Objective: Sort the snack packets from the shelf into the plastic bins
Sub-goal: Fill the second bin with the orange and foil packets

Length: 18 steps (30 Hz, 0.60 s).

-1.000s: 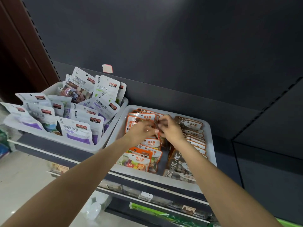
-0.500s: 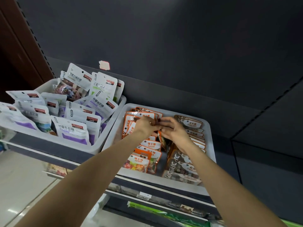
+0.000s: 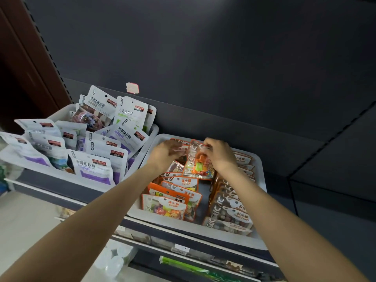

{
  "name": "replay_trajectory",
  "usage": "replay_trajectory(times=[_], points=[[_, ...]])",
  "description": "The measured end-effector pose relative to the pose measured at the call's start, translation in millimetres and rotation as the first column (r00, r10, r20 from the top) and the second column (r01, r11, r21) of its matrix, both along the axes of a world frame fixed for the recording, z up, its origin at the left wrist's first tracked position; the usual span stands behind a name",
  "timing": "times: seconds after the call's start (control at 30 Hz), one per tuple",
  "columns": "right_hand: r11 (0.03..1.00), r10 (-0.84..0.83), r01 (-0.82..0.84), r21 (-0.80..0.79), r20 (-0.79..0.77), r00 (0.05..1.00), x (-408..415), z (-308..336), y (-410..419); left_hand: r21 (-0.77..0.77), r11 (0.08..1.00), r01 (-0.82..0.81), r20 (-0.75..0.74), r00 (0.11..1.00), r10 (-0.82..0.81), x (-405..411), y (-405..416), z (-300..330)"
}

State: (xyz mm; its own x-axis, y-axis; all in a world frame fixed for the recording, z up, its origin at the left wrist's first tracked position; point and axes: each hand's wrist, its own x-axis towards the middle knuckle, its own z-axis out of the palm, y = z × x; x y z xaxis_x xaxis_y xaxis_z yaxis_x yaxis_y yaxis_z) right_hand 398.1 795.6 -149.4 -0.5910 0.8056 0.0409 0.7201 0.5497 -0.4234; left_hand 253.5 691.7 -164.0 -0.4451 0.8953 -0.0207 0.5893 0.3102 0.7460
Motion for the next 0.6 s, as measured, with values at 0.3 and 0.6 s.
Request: replay_trajectory(times=[0.3, 0.6], points=[[0.98, -0.036, 0.038, 0.194, -0.014, 0.999, -6.3, 9.4, -11.3, -0.32, 0.898, 0.302, -0.009, 0.947, -0.322, -12.1, -42.5, -14.5], [0.973, 0.016, 0.0, 0.232, -0.066, 0.998, -9.1, 1.6, -27.1, -0.315, 0.84, 0.442, -0.018, 0.882, -0.471, -16.8, -60.8, -9.9]])
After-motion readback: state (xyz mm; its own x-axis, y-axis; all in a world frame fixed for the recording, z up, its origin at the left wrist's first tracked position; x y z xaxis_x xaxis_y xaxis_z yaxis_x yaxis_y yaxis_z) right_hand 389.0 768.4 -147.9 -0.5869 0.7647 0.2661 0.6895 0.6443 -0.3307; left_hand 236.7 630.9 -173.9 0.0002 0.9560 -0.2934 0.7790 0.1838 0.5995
